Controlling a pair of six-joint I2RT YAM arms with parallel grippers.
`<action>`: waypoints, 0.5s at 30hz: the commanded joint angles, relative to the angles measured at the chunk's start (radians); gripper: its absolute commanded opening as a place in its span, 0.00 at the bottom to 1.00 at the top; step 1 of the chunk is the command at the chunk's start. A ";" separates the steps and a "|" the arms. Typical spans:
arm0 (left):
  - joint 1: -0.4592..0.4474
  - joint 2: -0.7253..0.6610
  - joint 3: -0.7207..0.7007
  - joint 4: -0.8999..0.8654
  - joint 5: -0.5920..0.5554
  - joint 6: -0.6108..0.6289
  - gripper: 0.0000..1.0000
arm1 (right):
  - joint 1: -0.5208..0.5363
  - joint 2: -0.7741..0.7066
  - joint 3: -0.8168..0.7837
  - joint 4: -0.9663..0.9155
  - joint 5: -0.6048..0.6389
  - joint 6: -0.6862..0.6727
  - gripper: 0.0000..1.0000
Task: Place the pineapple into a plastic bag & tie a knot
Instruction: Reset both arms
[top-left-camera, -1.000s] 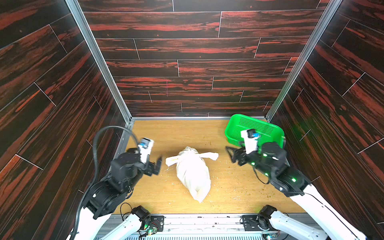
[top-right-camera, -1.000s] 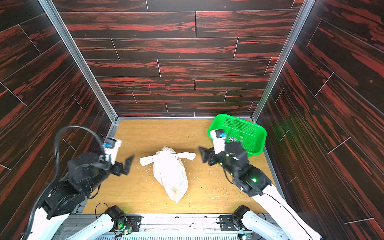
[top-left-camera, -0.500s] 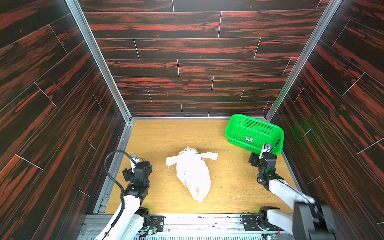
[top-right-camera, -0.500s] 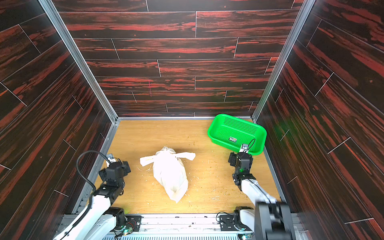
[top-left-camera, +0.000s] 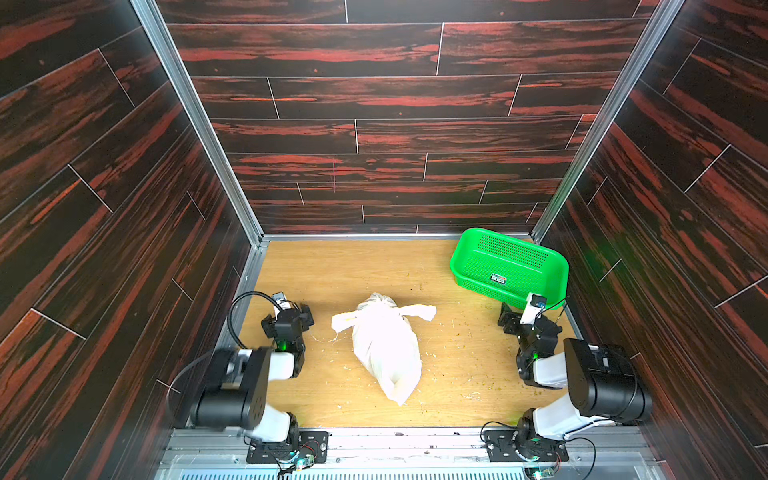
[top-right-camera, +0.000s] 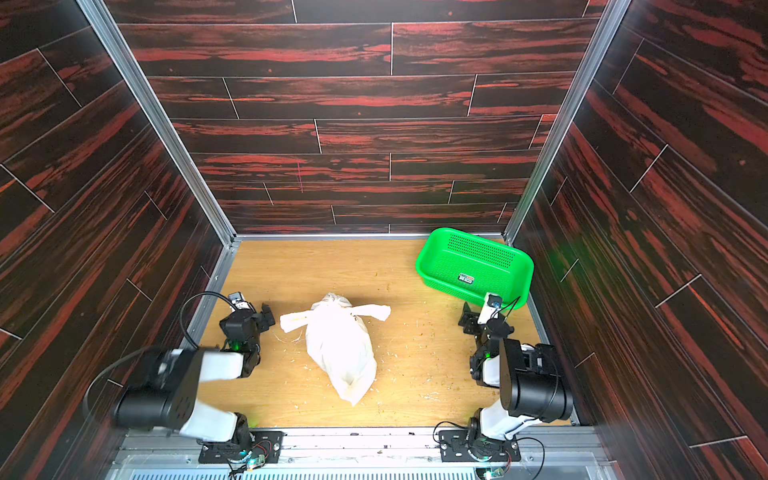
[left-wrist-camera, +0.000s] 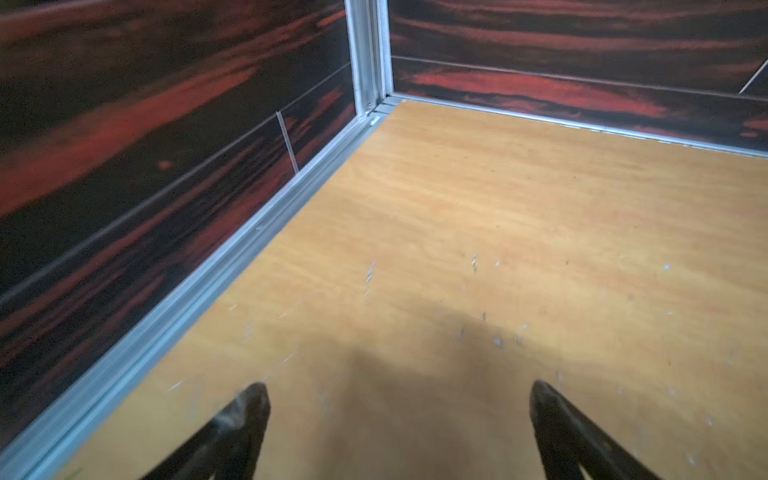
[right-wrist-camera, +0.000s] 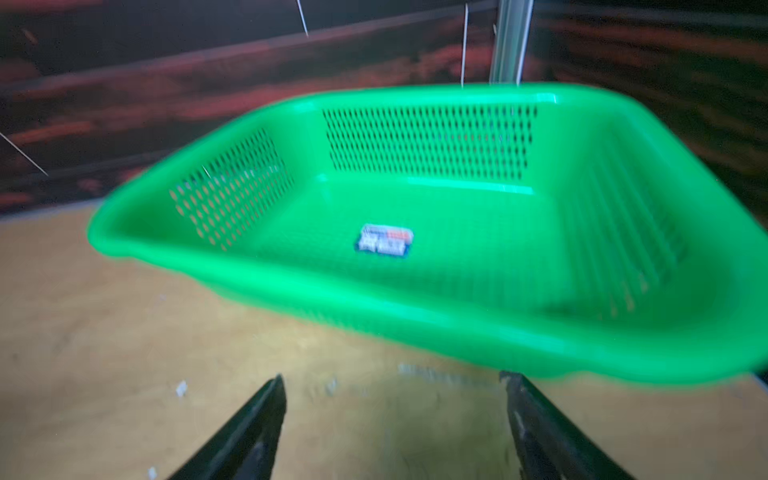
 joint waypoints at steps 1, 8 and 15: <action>0.014 -0.047 0.063 -0.073 0.025 -0.008 1.00 | -0.009 0.001 0.025 0.029 -0.058 0.018 0.86; 0.009 -0.043 0.071 -0.072 0.037 0.016 1.00 | -0.009 0.001 0.031 0.019 -0.053 0.016 0.86; 0.008 -0.012 0.106 -0.107 0.045 0.019 1.00 | -0.007 0.001 0.039 0.003 -0.043 0.015 0.89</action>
